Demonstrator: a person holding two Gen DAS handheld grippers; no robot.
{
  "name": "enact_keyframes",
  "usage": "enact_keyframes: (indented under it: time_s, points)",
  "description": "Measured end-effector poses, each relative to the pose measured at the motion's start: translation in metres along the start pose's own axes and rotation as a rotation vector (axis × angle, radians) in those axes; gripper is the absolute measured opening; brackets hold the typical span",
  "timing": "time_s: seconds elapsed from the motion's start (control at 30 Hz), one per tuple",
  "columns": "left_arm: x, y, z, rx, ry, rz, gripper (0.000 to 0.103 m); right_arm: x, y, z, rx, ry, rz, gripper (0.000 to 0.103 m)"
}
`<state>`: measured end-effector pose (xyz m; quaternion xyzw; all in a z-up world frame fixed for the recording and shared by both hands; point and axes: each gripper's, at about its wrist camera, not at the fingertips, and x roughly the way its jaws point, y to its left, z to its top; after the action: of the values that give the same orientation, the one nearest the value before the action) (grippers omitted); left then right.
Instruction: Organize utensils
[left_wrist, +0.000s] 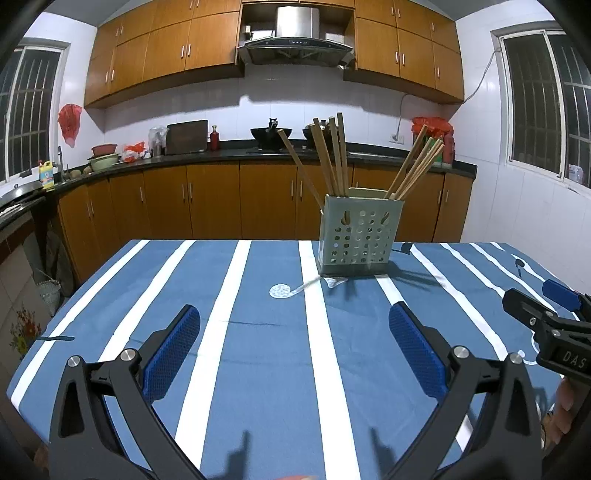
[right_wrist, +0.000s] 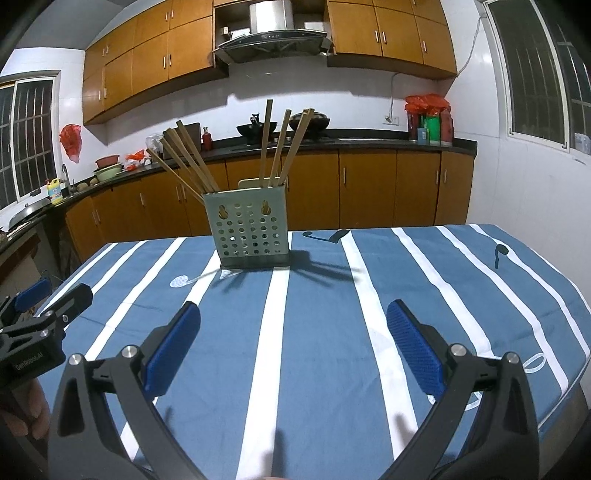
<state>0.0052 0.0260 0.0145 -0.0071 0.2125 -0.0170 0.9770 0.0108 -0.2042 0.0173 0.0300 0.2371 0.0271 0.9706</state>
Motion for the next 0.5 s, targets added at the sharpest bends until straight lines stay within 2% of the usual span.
enact_keyframes:
  time_s: [0.5]
  points:
    - [-0.0005, -0.0015, 0.0005, 0.003, -0.005, 0.0, 0.101, 0.0004, -0.0011, 0.0003, 0.002, 0.0, 0.0, 0.099]
